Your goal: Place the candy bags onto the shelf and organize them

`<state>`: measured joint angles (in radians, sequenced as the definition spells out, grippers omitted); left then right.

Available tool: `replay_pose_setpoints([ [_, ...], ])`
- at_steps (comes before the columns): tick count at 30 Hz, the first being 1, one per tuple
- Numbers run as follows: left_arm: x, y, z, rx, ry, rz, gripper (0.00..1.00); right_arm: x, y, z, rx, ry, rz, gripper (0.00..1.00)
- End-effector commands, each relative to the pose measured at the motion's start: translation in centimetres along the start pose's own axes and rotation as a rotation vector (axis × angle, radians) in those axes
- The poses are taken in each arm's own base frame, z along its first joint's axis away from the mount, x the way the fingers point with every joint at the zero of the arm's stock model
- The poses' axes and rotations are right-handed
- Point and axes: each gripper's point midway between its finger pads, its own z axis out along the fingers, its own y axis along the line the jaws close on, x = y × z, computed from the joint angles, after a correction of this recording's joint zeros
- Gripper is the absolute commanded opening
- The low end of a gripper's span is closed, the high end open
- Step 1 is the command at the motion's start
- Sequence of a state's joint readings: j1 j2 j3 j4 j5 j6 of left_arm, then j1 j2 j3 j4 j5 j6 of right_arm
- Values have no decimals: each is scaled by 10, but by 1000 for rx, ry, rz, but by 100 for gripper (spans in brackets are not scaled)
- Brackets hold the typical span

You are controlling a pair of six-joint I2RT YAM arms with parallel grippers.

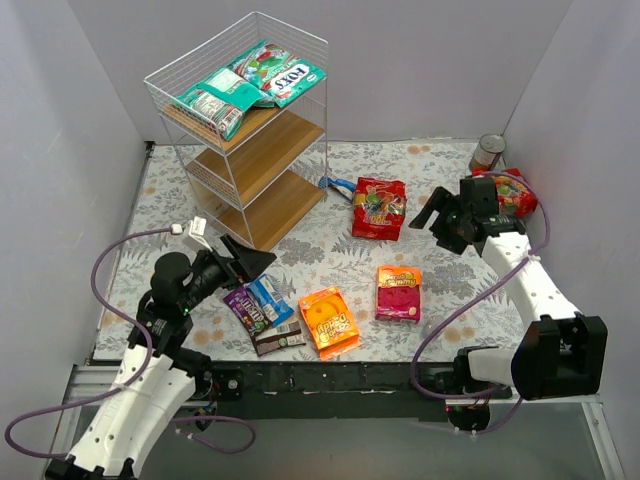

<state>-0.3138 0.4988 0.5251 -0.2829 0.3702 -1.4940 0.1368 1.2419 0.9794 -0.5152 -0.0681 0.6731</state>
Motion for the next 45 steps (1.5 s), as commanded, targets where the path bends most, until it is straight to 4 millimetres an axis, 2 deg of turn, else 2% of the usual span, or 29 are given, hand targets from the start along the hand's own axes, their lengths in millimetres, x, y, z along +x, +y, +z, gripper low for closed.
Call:
replay_pose_setpoints([
  [1, -27, -2, 6, -44, -88, 55, 98, 6, -9, 17, 8, 43, -72, 91],
  [3, -37, -7, 7, -51, -107, 81, 98, 11, -9, 27, -6, 66, -97, 91],
  [6, -50, -11, 11, -65, -131, 118, 98, 19, 1, 40, -84, 119, -121, 91],
  [8, -55, -13, 15, -66, -135, 134, 98, 13, 10, 45, -111, 128, -127, 91],
  [11, -57, -13, 24, -67, -117, 137, 98, 7, 16, 66, -132, 139, -133, 91],
  [17, -54, -15, 32, -42, -90, 122, 98, -12, 28, 102, -174, 101, -154, 88],
  [22, -39, -12, 34, -14, -40, 94, 98, -20, 34, 128, -195, 76, -168, 84],
  [23, -36, -10, 35, -16, -30, 88, 98, -16, 32, 138, -189, 96, -167, 82],
  [24, -33, -9, 35, -15, -20, 82, 98, -21, 40, 140, -223, 90, -179, 79],
  [25, -32, -8, 35, -17, -18, 71, 98, -15, 39, 150, -222, 120, -181, 77],
  [28, -28, -5, 37, -20, -3, 60, 98, -12, 52, 157, -274, 165, -203, 62],
  [29, -27, -5, 38, -19, 3, 58, 98, -6, 52, 162, -275, 195, -203, 46],
  [31, -24, -2, 39, -23, 17, 53, 98, 0, 58, 159, -308, 231, -218, 27],
  [32, -22, -2, 39, -21, 26, 52, 98, 2, 62, 154, -322, 237, -227, 14],
  [34, -16, 3, 40, -32, 44, 41, 98, 12, 68, 143, -365, 272, -245, 4],
  [36, -12, 8, 40, -47, 53, 27, 98, 18, 78, 124, -408, 287, -270, 1],
  [37, -8, 13, 40, -56, 61, 19, 98, 29, 78, 116, -428, 326, -283, 1],
  [43, 5, 26, 41, -86, 86, -14, 98, 61, 105, 55, -624, 391, -389, 1],
  [45, 11, 30, 42, -96, 102, -25, 98, 74, 108, 41, -670, 433, -398, 1],
])
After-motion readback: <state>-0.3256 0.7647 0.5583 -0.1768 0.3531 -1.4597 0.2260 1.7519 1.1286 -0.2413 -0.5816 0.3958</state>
